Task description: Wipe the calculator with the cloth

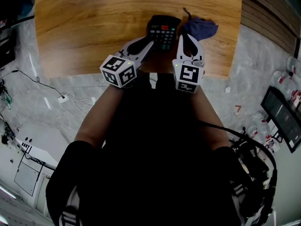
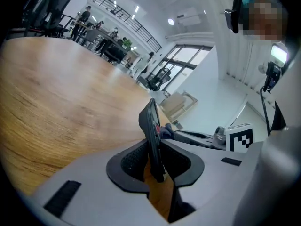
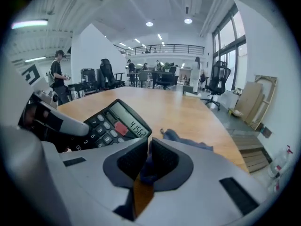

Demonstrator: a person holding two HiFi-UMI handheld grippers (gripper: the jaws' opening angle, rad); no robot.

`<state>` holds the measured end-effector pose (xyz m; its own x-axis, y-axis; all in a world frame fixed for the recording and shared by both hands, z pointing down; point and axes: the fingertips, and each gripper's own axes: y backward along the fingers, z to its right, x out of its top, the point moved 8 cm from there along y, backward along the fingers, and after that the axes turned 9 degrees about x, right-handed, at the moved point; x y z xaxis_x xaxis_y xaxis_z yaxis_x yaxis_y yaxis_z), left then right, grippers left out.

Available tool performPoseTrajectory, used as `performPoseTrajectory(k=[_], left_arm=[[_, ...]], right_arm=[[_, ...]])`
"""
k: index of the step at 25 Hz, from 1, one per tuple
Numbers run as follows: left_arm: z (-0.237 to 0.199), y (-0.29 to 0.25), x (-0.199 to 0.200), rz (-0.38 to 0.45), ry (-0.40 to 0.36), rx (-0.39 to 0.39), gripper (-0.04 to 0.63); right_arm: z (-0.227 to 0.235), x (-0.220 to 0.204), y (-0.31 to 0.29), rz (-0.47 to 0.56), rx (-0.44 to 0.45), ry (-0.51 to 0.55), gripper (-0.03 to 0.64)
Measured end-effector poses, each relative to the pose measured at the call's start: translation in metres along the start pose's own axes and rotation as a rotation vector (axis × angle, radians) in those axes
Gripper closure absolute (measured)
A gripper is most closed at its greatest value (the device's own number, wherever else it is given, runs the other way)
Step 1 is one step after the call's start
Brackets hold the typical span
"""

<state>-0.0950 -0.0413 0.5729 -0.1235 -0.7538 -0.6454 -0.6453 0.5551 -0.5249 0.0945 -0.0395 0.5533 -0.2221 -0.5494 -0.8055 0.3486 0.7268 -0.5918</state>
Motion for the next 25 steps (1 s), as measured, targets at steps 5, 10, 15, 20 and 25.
performPoseTrajectory(k=[5,10,15,20,25], left_arm=[[0.009,0.0,0.007,0.033,0.061,-0.029,0.522],[0.014,0.002,0.011,0.052,0.135,-0.033,0.525],[0.01,0.011,0.014,0.087,0.212,-0.031,0.525],[0.009,0.019,0.018,0.117,0.258,-0.024,0.525],[0.011,0.03,0.029,0.154,0.297,-0.025,0.525]], right_arm=[[0.03,0.002,0.009,-0.049,-0.045,-0.025,0.582],[0.04,-0.013,-0.014,-0.221,0.019,-0.078,0.491],[0.032,-0.017,-0.025,-0.279,0.009,0.025,0.492],[0.04,-0.013,-0.02,-0.227,0.03,-0.032,0.548],[0.033,0.038,0.015,-0.028,0.062,-0.008,0.554]])
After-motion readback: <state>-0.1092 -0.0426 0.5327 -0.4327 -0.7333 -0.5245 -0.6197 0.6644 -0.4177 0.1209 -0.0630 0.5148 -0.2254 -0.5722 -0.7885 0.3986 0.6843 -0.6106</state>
